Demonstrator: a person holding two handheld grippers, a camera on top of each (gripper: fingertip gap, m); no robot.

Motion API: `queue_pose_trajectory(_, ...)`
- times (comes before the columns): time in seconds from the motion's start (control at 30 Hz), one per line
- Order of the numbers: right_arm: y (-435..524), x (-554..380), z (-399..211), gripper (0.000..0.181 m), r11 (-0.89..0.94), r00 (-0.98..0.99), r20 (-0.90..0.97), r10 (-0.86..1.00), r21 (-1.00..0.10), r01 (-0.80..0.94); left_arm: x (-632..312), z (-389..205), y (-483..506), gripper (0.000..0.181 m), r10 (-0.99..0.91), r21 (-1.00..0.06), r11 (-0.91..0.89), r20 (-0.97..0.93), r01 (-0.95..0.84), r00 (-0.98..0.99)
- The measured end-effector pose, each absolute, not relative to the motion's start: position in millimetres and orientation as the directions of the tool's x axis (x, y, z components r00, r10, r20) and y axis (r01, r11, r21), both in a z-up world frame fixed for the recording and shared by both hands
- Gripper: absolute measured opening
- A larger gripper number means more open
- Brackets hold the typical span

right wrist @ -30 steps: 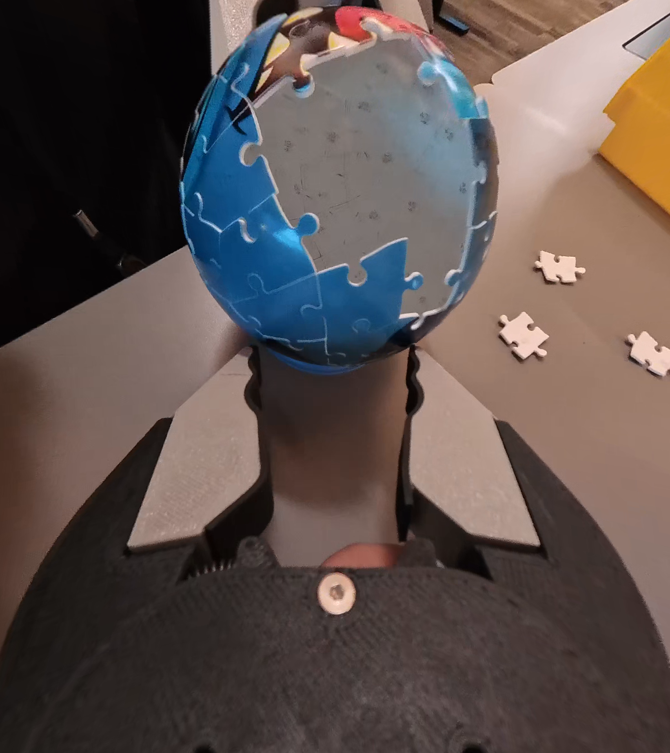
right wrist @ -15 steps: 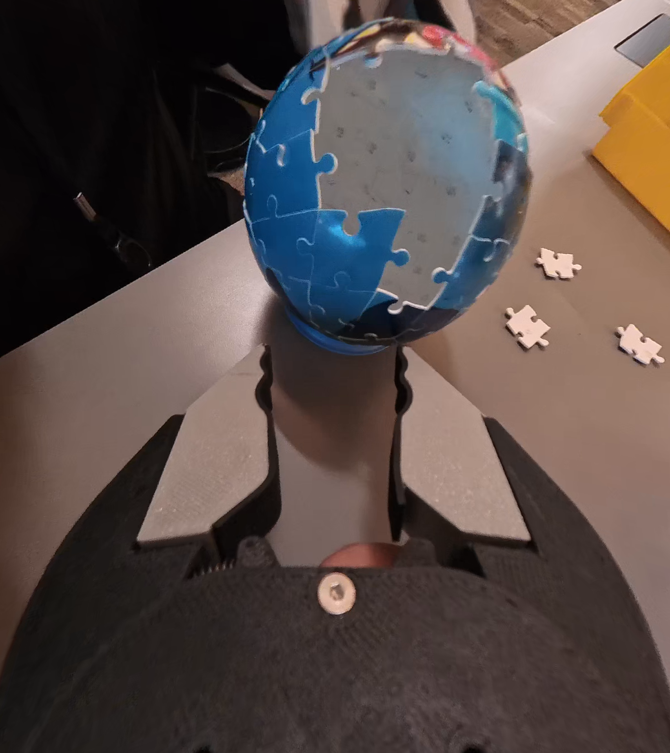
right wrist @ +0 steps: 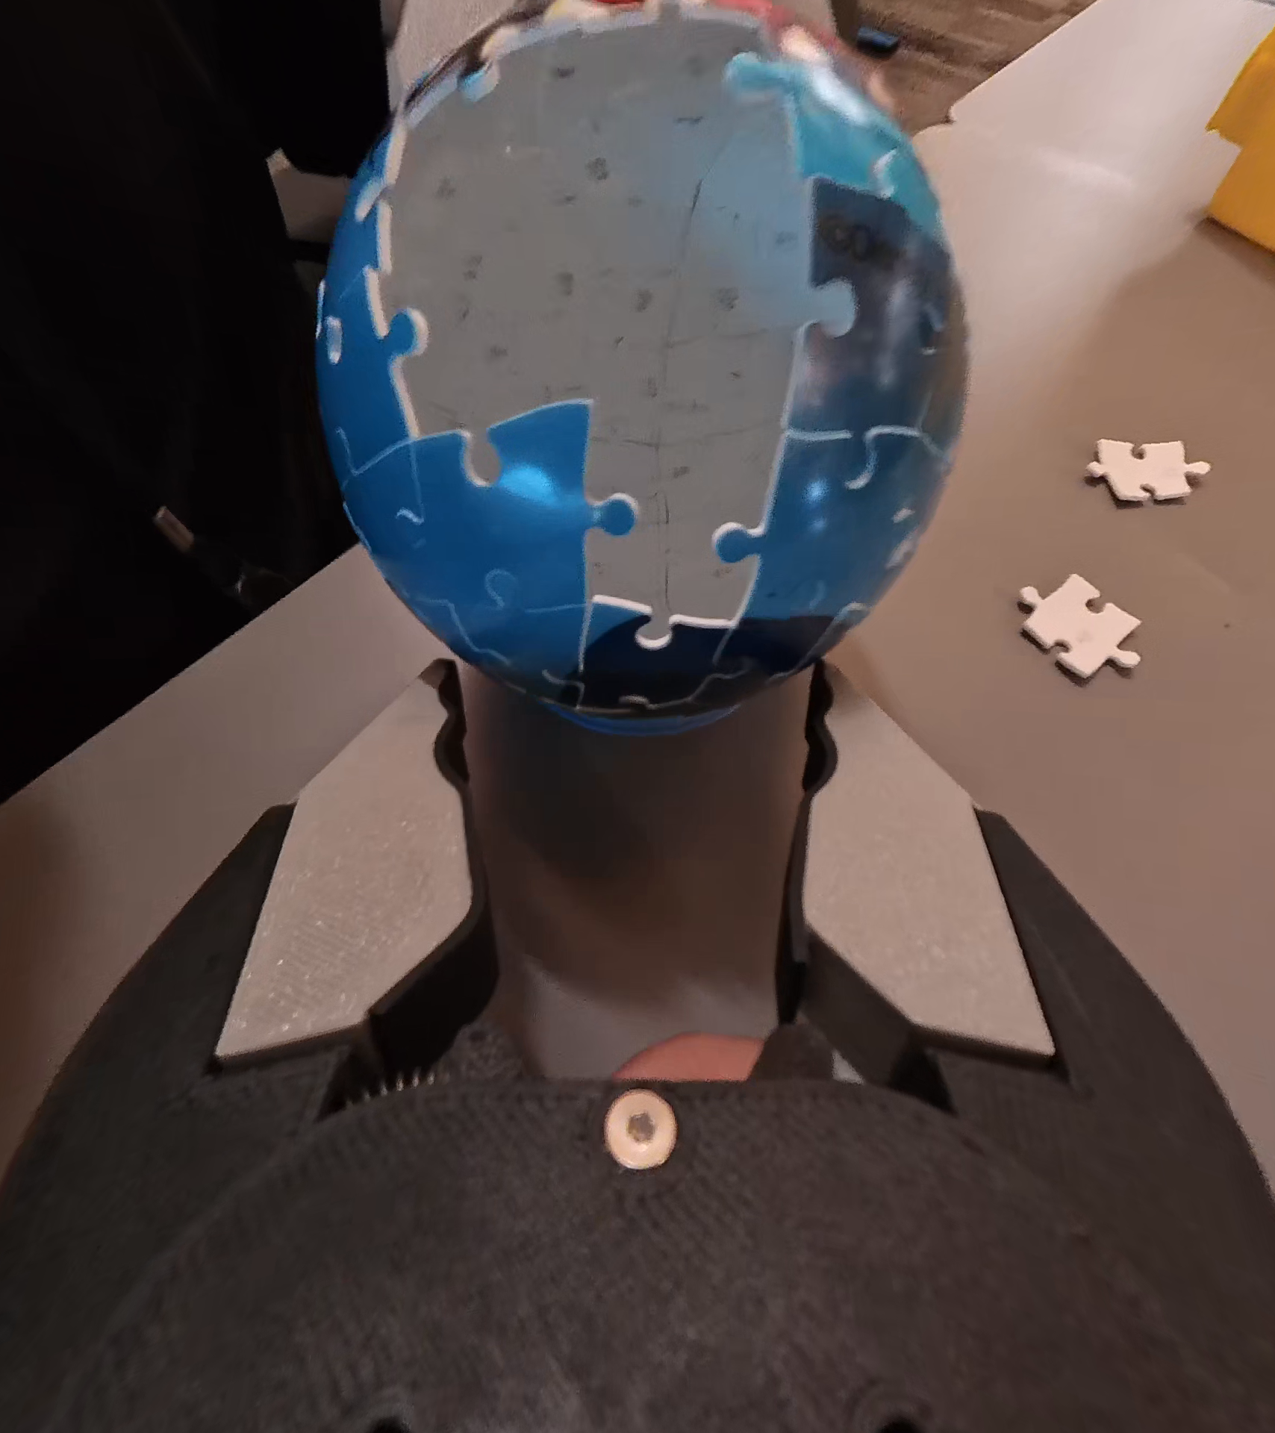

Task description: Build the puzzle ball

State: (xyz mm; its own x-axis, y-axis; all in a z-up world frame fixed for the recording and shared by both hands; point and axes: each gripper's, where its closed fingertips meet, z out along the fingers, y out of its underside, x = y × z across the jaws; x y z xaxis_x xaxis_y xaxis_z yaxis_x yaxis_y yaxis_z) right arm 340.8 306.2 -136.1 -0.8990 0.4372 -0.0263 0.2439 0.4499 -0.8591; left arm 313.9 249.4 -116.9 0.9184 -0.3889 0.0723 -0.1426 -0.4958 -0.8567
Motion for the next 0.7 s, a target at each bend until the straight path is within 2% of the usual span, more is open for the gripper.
queue_pose_trajectory(0.1,307.5,340.5,-130.1,0.085,0.428,-0.895,-0.018,0.446,-0.874,0.231,313.8,-122.0,251.8,0.101,-0.405,-0.863,-0.479,0.057,-0.159,0.913)
queue_pose_trajectory(0.33,310.4,338.8,-119.8,0.086,0.483,-0.860,0.130,0.493,-0.863,0.147,310.0,-131.4,255.0,0.102,-0.458,-0.869,-0.430,-0.022,-0.243,0.889)
queue_pose_trajectory(0.5,312.5,338.9,-122.2,0.081,0.544,-0.848,0.210,0.487,-0.832,0.106,308.6,-131.8,255.2,0.104,-0.499,-0.880,-0.407,-0.011,-0.245,0.867)
queue_pose_trajectory(0.7,316.3,340.2,-119.6,0.072,0.539,-0.847,0.211,0.488,-0.836,0.102,298.3,-115.9,245.6,0.098,-0.498,-0.913,-0.365,0.025,-0.183,0.867)
